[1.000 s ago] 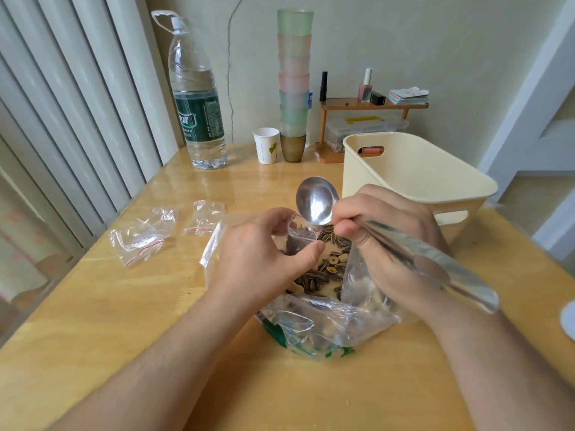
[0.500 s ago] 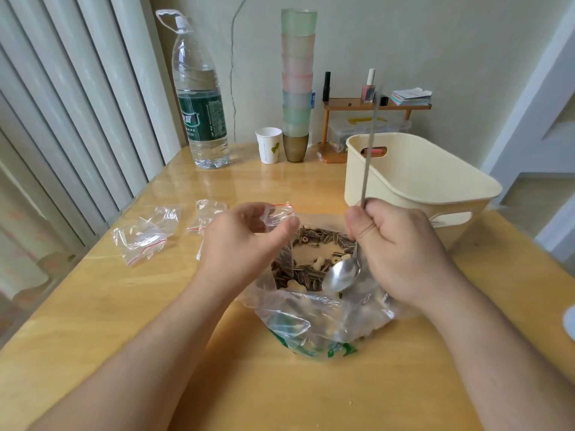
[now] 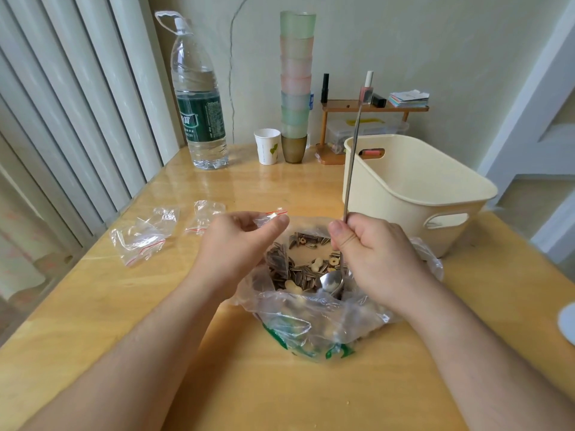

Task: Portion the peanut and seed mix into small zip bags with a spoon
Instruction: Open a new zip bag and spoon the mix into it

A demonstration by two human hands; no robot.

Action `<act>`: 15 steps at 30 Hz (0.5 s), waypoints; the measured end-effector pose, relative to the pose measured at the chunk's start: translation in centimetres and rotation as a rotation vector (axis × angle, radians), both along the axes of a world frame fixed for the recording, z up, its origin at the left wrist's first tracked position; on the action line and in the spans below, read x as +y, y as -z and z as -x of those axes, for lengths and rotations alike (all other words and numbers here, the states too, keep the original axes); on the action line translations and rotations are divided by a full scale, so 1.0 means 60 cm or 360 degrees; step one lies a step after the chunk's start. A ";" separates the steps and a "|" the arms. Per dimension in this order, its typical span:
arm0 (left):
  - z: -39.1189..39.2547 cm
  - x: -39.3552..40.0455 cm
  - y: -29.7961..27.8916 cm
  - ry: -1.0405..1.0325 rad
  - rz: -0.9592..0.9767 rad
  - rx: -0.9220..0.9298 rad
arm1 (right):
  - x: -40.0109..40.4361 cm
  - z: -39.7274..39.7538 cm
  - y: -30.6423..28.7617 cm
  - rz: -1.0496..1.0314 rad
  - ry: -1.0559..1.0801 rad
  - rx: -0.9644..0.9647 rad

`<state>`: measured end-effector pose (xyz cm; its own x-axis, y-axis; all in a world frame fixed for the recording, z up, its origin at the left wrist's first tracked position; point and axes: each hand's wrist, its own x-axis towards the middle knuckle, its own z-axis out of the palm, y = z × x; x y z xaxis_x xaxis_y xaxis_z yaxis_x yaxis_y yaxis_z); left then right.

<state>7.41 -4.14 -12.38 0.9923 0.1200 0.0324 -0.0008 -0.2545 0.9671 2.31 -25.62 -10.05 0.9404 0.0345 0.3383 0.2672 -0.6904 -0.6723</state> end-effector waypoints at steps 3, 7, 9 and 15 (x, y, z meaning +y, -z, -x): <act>0.000 -0.002 -0.002 0.0023 0.0092 0.0078 | 0.011 0.000 0.005 -0.0046 0.0027 -0.0013; 0.003 -0.007 -0.010 0.0028 0.0348 0.0205 | 0.033 0.003 0.014 -0.0082 0.0029 -0.0024; 0.007 -0.011 -0.013 0.0070 0.0528 0.0264 | 0.040 0.003 0.016 -0.0138 0.0012 -0.0008; 0.018 -0.021 -0.026 0.0172 0.0880 0.0311 | 0.033 0.002 0.016 -0.0245 0.0084 0.0093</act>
<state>6.34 -5.37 -10.85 0.9811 -0.0348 -0.1903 0.1924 0.2788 0.9409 2.21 -23.65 -10.98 0.9577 -0.0632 0.2808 0.1910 -0.5902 -0.7843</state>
